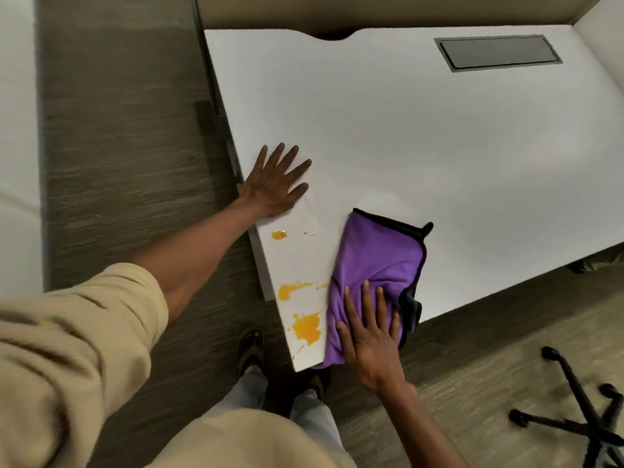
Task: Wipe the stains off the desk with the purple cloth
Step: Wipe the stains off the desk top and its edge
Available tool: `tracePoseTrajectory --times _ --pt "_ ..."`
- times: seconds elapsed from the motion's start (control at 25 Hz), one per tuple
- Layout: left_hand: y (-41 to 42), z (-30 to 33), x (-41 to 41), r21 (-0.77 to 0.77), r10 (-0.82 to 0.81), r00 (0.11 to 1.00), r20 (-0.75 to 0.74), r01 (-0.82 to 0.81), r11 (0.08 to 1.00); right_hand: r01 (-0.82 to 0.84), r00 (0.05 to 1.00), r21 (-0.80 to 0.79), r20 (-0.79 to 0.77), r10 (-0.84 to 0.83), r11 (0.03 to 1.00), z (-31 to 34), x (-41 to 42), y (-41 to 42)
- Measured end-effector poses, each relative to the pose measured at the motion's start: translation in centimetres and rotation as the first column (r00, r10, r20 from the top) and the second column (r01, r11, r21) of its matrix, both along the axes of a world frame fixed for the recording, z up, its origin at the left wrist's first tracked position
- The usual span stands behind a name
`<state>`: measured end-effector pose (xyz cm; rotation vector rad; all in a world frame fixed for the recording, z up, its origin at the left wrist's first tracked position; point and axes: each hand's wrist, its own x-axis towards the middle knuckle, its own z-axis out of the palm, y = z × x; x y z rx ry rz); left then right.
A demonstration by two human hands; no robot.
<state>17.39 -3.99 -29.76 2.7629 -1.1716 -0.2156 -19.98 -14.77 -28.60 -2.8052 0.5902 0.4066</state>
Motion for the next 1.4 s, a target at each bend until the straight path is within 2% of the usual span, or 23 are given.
tracePoseTrajectory --times 0.12,0.28,0.44,0.52,0.68,0.84,0.92,1.2,1.4 --pt "-0.2 0.2 -0.3 0.022 0.013 1.0 -0.024 -0.013 1.0 -0.037 0.998 -0.002 -0.052 0.037 0.999 -0.3 3.9 -2.0" --pt "0.0 0.6 0.0 0.025 -0.011 0.999 -0.051 0.012 1.0 -0.038 0.999 0.015 -0.006 0.038 0.999 -0.3 9.4 -3.6" --pt "1.8 0.8 0.7 0.038 -0.101 0.993 -0.056 0.103 0.994 -0.204 0.974 -0.03 0.091 0.206 0.979 -0.5 5.2 -3.3" --pt "2.3 0.5 0.3 0.03 -0.105 0.994 -0.011 0.106 0.994 -0.236 0.969 -0.019 0.07 0.237 0.972 -0.6 3.7 -3.2" --pt "2.0 0.0 -0.2 -0.005 -0.069 0.996 0.055 0.069 0.998 -0.157 0.988 -0.03 -0.006 0.157 0.987 -0.5 6.0 -3.3" --pt "2.0 -0.2 -0.1 -0.019 -0.082 0.995 0.065 0.083 0.996 -0.044 0.998 0.039 0.056 0.042 0.998 -0.4 11.6 -3.0" --pt "2.1 -0.1 0.0 -0.016 -0.083 0.995 0.063 0.084 0.996 -0.048 0.998 0.052 0.054 0.045 0.997 -0.1 13.0 -3.0" --pt "2.4 -0.4 0.2 -0.037 -0.068 0.996 0.061 0.07 0.997 -0.266 0.962 -0.033 0.048 0.267 0.963 0.0 4.5 -2.4" --pt "2.3 -0.8 0.3 -0.077 -0.065 0.995 0.079 0.071 0.994 -0.289 0.957 -0.06 -0.009 0.289 0.955 -0.1 7.3 -3.3"
